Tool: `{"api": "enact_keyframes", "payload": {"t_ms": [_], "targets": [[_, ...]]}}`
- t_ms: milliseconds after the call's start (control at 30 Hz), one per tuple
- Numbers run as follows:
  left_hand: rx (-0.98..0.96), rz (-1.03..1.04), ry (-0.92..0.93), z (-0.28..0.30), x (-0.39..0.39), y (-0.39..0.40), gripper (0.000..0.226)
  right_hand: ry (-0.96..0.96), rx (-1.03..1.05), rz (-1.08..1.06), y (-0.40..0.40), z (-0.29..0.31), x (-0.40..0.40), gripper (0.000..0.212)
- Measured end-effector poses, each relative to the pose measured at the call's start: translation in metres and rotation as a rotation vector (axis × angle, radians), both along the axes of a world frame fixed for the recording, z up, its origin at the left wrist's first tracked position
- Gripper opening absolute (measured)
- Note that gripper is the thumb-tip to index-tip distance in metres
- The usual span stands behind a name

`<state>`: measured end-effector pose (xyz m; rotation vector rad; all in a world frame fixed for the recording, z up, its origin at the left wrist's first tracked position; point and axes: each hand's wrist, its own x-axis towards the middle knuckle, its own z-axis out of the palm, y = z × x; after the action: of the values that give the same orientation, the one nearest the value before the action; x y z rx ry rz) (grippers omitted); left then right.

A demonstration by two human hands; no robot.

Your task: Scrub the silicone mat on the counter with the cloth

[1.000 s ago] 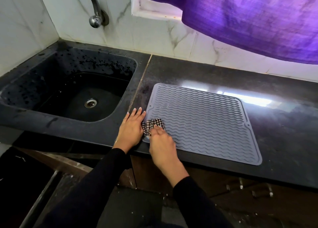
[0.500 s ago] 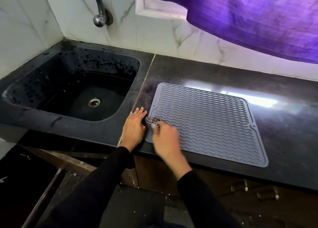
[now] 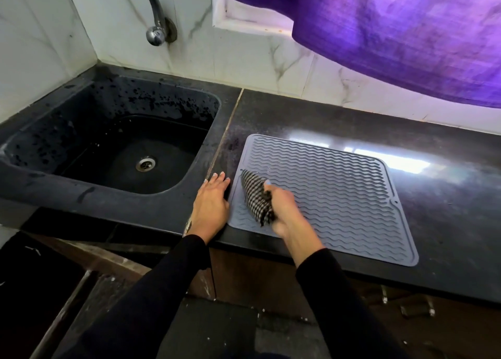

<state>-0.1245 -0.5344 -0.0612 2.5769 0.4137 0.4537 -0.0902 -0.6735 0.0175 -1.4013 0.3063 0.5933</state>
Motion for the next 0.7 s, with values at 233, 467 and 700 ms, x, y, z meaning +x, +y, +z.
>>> {"api": "enact_keyframes", "payload": {"t_ms": [233, 467, 700], "targets": [[-0.005, 0.002, -0.001, 0.001, 0.001, 0.001, 0.053, -0.937, -0.811, 0.209, 0.013, 0.0, 0.008, 0.026], [0.011, 0.0, 0.001, -0.005, 0.004, 0.004, 0.053, -1.013, -0.916, 0.407, 0.023, -0.055, -0.021, 0.038], [0.031, 0.0, 0.002, -0.001, 0.0, 0.002, 0.051, -0.509, -0.359, 0.167, 0.004, -0.034, 0.015, 0.032]]}}
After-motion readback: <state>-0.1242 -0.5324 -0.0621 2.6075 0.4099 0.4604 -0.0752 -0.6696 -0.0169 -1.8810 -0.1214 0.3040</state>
